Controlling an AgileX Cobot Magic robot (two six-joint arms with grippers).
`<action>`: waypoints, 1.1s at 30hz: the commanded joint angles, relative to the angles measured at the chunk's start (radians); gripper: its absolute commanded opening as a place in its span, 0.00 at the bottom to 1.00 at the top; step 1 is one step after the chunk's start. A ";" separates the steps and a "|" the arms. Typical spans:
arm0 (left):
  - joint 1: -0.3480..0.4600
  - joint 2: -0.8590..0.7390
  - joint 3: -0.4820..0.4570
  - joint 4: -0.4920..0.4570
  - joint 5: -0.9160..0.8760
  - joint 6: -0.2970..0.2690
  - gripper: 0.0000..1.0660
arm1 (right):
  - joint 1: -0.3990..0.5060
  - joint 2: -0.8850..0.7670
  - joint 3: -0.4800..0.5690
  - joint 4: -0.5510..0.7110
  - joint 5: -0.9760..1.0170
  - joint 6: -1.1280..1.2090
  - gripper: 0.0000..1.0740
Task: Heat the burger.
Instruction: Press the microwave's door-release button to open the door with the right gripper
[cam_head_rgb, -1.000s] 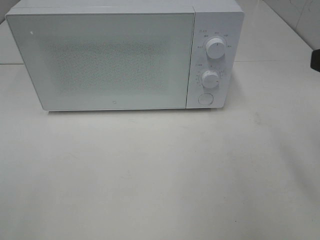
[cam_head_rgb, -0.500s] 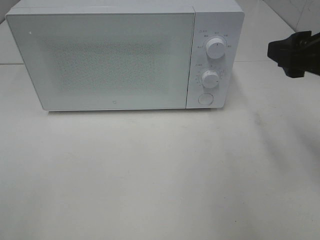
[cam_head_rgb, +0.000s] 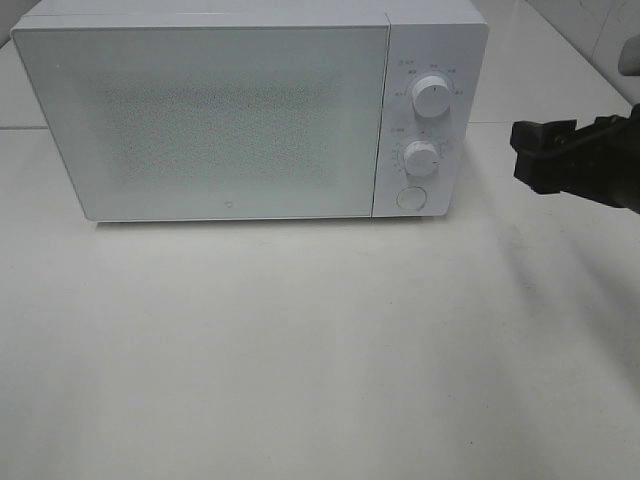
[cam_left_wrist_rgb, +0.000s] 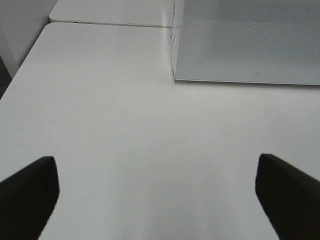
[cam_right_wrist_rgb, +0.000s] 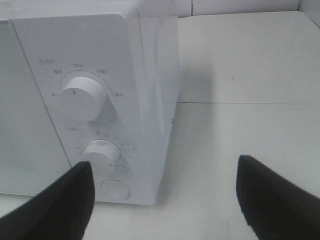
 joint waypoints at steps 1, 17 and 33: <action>0.000 -0.014 0.003 -0.001 -0.004 -0.007 0.94 | 0.019 0.056 0.036 0.113 -0.145 -0.073 0.71; 0.000 -0.014 0.003 -0.001 -0.004 -0.007 0.94 | 0.431 0.257 0.051 0.601 -0.398 -0.208 0.71; 0.000 -0.014 0.003 -0.001 -0.004 -0.007 0.94 | 0.651 0.351 -0.064 0.809 -0.421 -0.271 0.71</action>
